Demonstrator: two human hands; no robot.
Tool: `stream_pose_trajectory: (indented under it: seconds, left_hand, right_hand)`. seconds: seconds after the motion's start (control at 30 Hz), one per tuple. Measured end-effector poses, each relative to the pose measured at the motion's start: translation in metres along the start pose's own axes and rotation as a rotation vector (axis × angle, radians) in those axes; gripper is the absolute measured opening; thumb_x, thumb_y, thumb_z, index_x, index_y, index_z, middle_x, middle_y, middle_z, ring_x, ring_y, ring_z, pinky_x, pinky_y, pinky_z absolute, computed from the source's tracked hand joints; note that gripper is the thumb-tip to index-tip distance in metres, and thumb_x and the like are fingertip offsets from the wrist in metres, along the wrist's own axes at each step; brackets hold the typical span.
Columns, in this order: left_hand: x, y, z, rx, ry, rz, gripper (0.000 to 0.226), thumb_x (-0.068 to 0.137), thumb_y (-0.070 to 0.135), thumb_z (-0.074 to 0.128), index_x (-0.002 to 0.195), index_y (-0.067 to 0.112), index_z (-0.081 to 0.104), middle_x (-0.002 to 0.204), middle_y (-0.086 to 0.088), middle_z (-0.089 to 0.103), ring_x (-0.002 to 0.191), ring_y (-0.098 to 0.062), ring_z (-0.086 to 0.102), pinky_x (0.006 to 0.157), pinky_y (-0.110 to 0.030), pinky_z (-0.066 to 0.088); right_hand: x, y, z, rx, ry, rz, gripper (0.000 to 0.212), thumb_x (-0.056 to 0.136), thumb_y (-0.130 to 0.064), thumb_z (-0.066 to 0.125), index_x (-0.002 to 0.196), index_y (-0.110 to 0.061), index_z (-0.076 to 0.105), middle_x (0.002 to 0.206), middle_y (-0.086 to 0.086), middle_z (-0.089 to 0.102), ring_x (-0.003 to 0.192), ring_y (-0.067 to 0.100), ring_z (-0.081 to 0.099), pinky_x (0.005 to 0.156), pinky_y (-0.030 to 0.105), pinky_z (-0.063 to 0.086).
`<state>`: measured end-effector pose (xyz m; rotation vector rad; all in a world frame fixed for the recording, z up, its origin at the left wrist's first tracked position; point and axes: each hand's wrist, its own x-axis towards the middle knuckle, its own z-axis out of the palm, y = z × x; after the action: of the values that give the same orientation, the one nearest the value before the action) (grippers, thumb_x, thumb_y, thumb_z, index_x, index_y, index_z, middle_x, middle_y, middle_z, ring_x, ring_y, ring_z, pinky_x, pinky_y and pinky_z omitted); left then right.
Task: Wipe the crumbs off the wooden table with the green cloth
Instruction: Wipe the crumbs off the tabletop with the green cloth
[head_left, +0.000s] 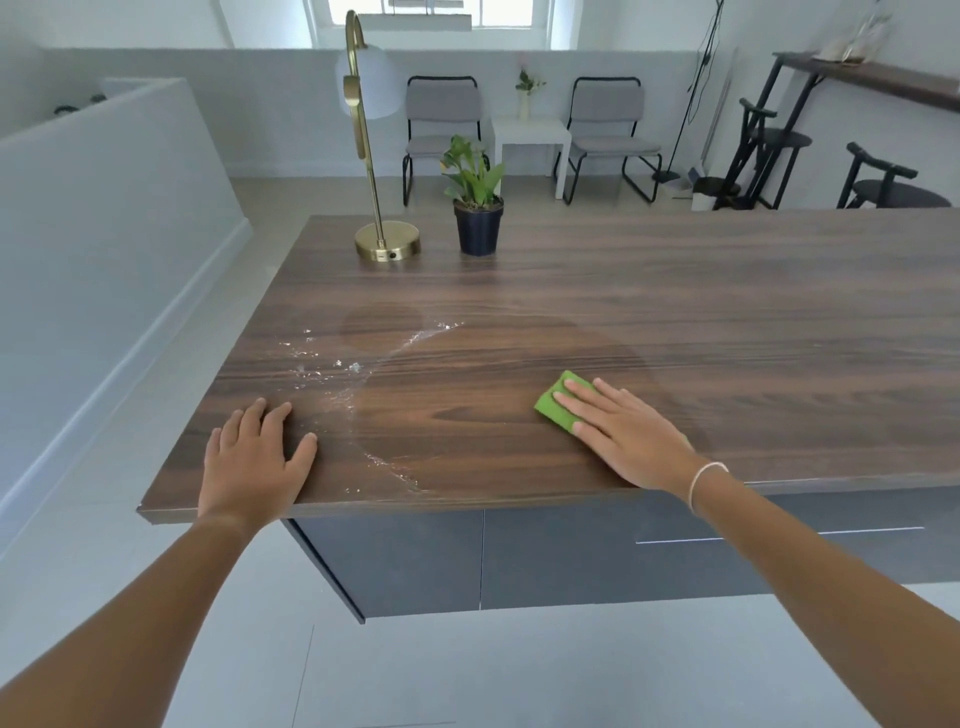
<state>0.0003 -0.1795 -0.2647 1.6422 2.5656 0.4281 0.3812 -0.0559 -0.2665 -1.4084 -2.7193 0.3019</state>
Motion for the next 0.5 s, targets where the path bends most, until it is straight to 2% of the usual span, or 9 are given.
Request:
stream_pose_trajectory:
  seconds: [0.17,0.3,0.4,0.5]
  left_hand:
    - [-0.001,0.003,-0.001,0.001,0.019,-0.001,0.053,0.09,0.037,0.049,0.136,0.012,0.042,0.149,-0.015,0.035,0.139,-0.034,0.025,0.116,-0.048,0.016]
    - [-0.001,0.003,-0.001,0.005,0.022,-0.004,0.052,0.09,0.037,0.049,0.136,0.013,0.041,0.149,-0.014,0.035,0.139,-0.032,0.025,0.116,-0.046,0.015]
    - [0.0,0.004,-0.002,0.005,0.021,-0.009,0.052,0.09,0.037,0.048,0.136,0.014,0.041,0.149,-0.013,0.035,0.14,-0.03,0.025,0.116,-0.045,0.015]
    - [-0.002,0.004,-0.003,0.016,0.015,-0.01,0.052,0.09,0.038,0.048,0.136,0.014,0.041,0.149,-0.012,0.035,0.139,-0.03,0.026,0.116,-0.045,0.016]
  right_hand:
    - [0.052,0.061,-0.018,-0.051,-0.016,0.233,0.05,0.101,-0.037,0.022,0.149,-0.031,0.013,0.16,-0.006,0.007,0.147,0.022,0.008,0.118,0.044,0.013]
    - [0.105,0.053,-0.023,-0.039,0.022,0.261,0.051,0.1,-0.034,0.023,0.149,-0.02,0.019,0.159,0.005,0.015,0.147,0.025,0.011,0.119,0.045,0.012]
    - [0.128,0.021,-0.017,-0.008,0.002,0.161,0.051,0.101,-0.034,0.021,0.15,-0.022,0.017,0.16,0.002,0.011,0.147,0.025,0.008,0.119,0.043,0.01]
    - [0.106,0.002,-0.001,-0.017,-0.038,-0.088,0.049,0.101,-0.037,0.019,0.149,-0.034,0.011,0.159,-0.011,0.006,0.147,0.017,0.003,0.12,0.035,0.007]
